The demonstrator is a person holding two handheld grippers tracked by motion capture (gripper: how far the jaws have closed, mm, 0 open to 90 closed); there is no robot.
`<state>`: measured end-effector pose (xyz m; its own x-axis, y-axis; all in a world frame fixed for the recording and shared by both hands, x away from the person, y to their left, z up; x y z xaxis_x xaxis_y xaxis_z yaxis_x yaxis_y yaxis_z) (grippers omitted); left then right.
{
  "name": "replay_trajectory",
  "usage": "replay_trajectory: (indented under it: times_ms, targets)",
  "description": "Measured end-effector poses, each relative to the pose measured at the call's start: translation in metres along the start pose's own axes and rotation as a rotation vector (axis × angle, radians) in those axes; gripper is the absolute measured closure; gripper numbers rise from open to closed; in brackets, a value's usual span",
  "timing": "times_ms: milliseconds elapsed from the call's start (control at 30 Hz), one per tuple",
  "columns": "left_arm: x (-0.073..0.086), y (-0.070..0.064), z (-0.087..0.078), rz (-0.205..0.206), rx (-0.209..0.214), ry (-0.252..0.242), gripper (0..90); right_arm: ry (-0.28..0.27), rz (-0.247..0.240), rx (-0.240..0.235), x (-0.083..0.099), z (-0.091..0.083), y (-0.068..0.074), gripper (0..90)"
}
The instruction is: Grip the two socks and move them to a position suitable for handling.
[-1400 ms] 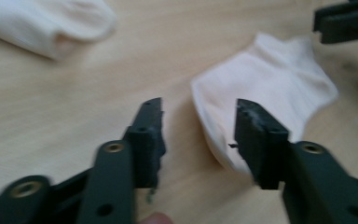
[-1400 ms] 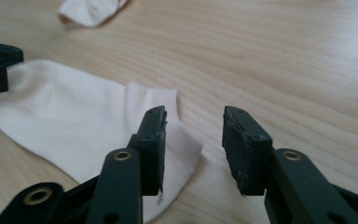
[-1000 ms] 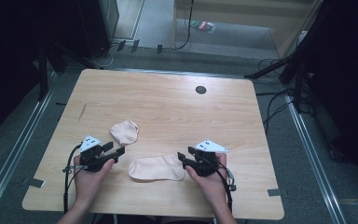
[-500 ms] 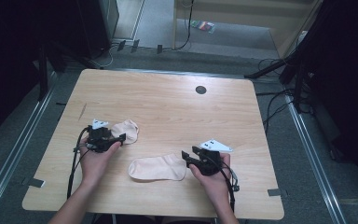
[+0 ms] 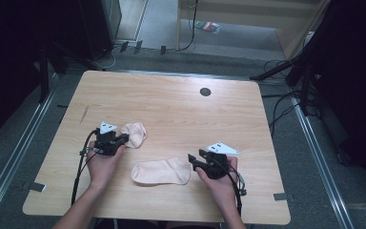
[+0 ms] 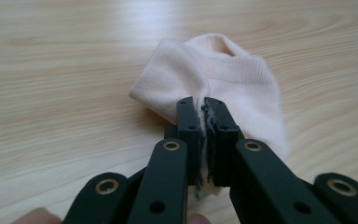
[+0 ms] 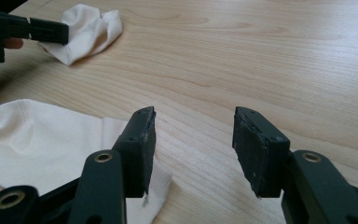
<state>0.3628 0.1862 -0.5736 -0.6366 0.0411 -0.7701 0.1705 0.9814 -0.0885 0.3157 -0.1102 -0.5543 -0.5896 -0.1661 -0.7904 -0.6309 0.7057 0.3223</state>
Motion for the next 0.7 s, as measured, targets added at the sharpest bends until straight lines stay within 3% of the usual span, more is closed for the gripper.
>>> replay_trajectory:
  times_ms: [67, 100, 233, 267, 333, 367, 433, 500, 567, 700]
  targets:
    - [-0.011, -0.013, -0.007, 0.004, 0.063, -0.043, 87.2, -0.002, 0.005, 0.002, 0.000, -0.001, -0.001, 49.8]
    - [-0.019, -0.022, -0.012, 0.001, 0.117, -0.071, 87.2, -0.002, 0.005, 0.002, 0.000, -0.001, -0.002, 49.8]
    - [-0.042, -0.054, -0.025, 0.026, 0.270, -0.129, 87.2, -0.008, 0.005, 0.009, -0.001, -0.003, -0.004, 49.8]
    - [-0.048, -0.062, -0.028, 0.044, 0.298, -0.149, 87.2, -0.009, 0.004, 0.013, -0.001, -0.003, -0.005, 49.8]
    - [-0.057, -0.082, -0.032, 0.066, 0.400, -0.178, 87.1, -0.009, 0.006, 0.022, 0.000, -0.004, -0.008, 49.8]
    - [-0.060, -0.089, -0.031, 0.082, 0.423, -0.180, 87.1, -0.007, 0.010, 0.026, 0.000, -0.005, -0.009, 49.8]
    - [-0.060, -0.101, -0.022, 0.124, 0.434, -0.151, 87.0, -0.013, 0.015, 0.030, 0.000, -0.006, -0.013, 49.8]
    - [-0.056, -0.104, -0.008, 0.144, 0.419, -0.118, 86.9, -0.015, 0.026, 0.036, 0.000, -0.007, -0.016, 49.8]
    - [-0.048, -0.100, 0.010, 0.158, 0.383, -0.065, 86.8, -0.020, 0.033, 0.036, 0.001, -0.008, -0.019, 49.9]
    - [-0.035, -0.088, 0.030, 0.181, 0.338, -0.002, 86.5, -0.020, 0.046, 0.044, 0.002, -0.008, -0.025, 50.0]
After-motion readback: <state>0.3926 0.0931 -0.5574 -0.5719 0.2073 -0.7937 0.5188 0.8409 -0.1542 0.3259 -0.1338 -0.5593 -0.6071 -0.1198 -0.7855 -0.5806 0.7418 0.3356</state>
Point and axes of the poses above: each handheld gripper's, and its own axes: z roughly forward along the jaws, x roughly out of its underside, y roughly to its left, the point moved 6 cm from there along z, roughly forward along the jaws, and after that the axes turned 11 degrees about -x, right-handed, at the moved point
